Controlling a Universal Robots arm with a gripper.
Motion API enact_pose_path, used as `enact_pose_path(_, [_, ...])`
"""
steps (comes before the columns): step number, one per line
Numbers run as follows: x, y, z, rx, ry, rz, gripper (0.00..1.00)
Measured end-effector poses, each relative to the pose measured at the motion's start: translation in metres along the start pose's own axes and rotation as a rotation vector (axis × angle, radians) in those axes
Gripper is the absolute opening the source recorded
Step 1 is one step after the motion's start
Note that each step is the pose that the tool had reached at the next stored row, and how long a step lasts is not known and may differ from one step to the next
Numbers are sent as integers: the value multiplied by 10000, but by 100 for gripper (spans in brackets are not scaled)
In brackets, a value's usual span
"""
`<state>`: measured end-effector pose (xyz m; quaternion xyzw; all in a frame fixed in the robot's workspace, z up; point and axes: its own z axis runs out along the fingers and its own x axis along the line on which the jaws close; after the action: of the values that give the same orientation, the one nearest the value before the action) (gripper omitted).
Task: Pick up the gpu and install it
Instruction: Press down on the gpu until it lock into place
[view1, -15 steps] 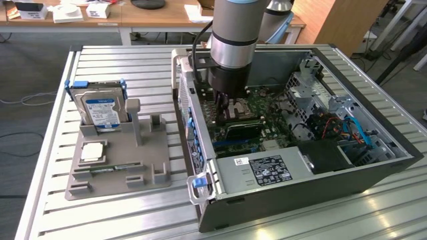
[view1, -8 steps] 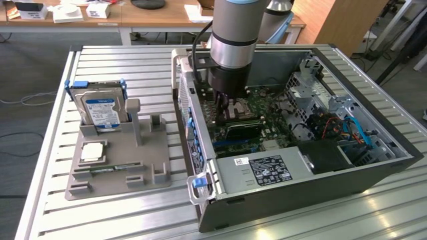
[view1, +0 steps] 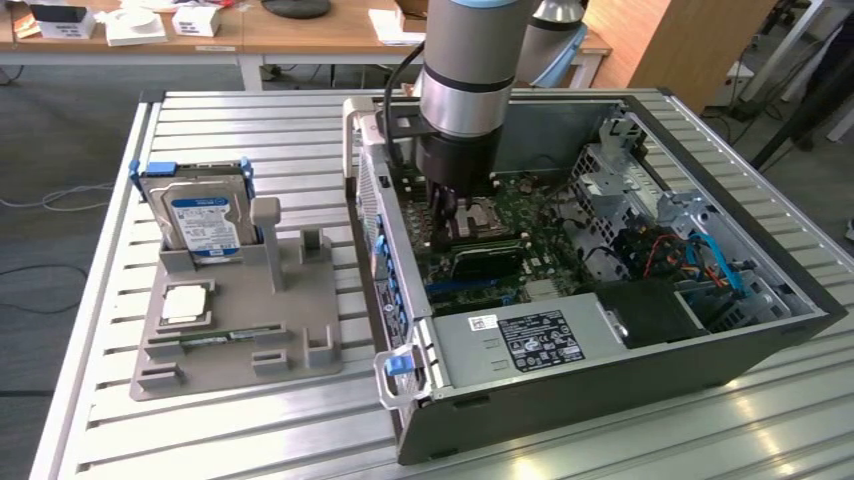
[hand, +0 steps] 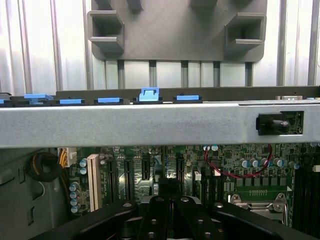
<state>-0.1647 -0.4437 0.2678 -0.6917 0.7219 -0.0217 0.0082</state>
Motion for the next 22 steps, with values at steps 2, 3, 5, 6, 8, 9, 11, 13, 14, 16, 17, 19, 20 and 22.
enact_pose_path(2, [0,0,3,-1,2,0,11])
enact_pose_path(3, [0,0,4,-1,2,0,11])
enact_pose_path(5, [-1,0,4,0,0,0,11])
enact_pose_path(6, [0,0,5,0,1,0,11])
enact_pose_path(8, [0,0,5,0,0,0,11])
enact_pose_path(9, [0,0,5,0,0,0,11])
enact_pose_path(11, [0,0,5,0,0,0,11])
enact_pose_path(13, [0,0,7,0,0,0,11])
enact_pose_path(14, [0,0,8,0,1,0,11])
enact_pose_path(16, [0,0,8,0,0,0,11])
enact_pose_path(17, [0,0,8,0,1,0,11])
enact_pose_path(19, [0,0,9,1,0,0,11])
enact_pose_path(20, [0,1,11,2,0,0,11])
enact_pose_path(22, [0,2,13,5,0,0,11])
